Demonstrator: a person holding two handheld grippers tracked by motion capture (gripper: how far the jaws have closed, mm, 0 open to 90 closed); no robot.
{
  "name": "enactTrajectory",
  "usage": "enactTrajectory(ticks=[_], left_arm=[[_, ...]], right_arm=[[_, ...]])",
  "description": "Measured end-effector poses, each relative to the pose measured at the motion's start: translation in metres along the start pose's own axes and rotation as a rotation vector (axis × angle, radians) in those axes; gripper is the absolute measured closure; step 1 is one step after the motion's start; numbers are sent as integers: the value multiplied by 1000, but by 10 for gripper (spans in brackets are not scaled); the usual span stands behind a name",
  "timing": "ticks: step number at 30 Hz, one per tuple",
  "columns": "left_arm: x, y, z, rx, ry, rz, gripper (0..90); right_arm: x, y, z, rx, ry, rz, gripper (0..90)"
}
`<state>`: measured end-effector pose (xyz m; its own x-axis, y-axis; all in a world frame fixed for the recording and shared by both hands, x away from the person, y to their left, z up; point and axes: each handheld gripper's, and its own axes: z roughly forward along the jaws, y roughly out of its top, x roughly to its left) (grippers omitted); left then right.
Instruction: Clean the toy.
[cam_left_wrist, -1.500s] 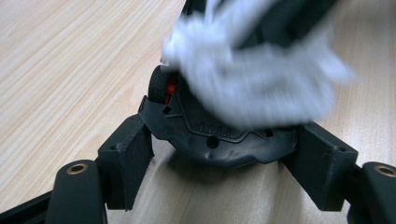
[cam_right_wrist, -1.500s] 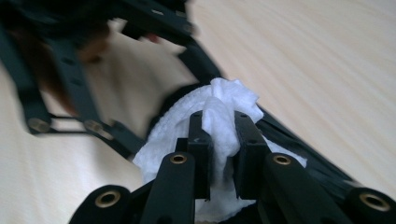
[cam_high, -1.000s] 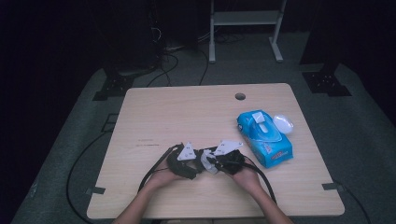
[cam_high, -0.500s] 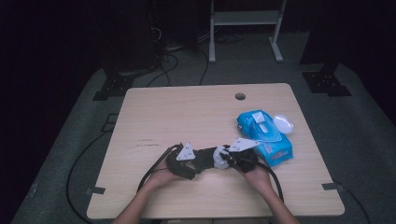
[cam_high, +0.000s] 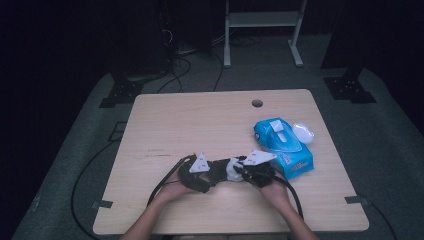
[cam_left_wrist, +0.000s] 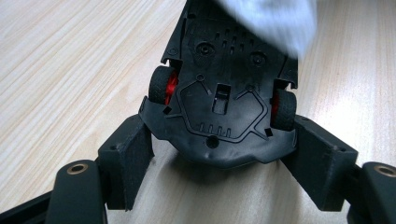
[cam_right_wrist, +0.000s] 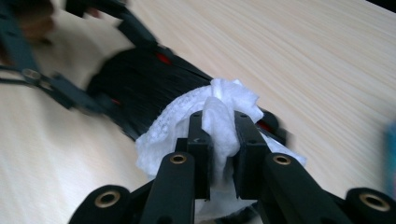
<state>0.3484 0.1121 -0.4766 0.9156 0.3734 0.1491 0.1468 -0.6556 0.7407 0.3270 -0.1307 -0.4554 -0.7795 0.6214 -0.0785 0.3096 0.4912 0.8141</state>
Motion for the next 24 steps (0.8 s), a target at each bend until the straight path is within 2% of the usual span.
enactTrajectory(ticks=[4, 5, 6, 8, 12, 13, 14, 16, 18, 20, 24], left_arm=[[0, -1, 0, 0, 1, -1, 266], [0, -1, 0, 1, 0, 2, 266], [0, -1, 0, 4, -1, 5, 266], [1, -2, -1, 1, -2, 1, 266], [2, -2, -3, 4, -4, 0, 266], [2, -2, -3, 4, -4, 0, 266], [2, -2, -2, 3, -1, 0, 266], [2, -2, -2, 4, 0, 3, 265], [1, -2, -2, 3, 0, 3, 265], [1, -2, -1, 4, 3, 1, 265], [0, -2, -1, 2, 1, -3, 266]], right_arm=[[22, 9, 16, -6, 69, -55, 788], [22, 9, 16, -6, 69, -55, 788], [28, 11, 18, -1, 75, -80, 788], [28, 12, 18, 0, 72, -86, 788], [6, 3, 3, 7, 7, -48, 787], [6, 3, 3, 7, 7, -48, 787], [-2, -2, -5, 9, -32, -25, 788], [-9, -8, -12, 15, -57, -9, 787], [-12, -12, -15, 8, -61, 14, 788], [-10, -13, -15, 0, -62, 17, 787], [1, -8, -7, -17, -7, 9, 787]])
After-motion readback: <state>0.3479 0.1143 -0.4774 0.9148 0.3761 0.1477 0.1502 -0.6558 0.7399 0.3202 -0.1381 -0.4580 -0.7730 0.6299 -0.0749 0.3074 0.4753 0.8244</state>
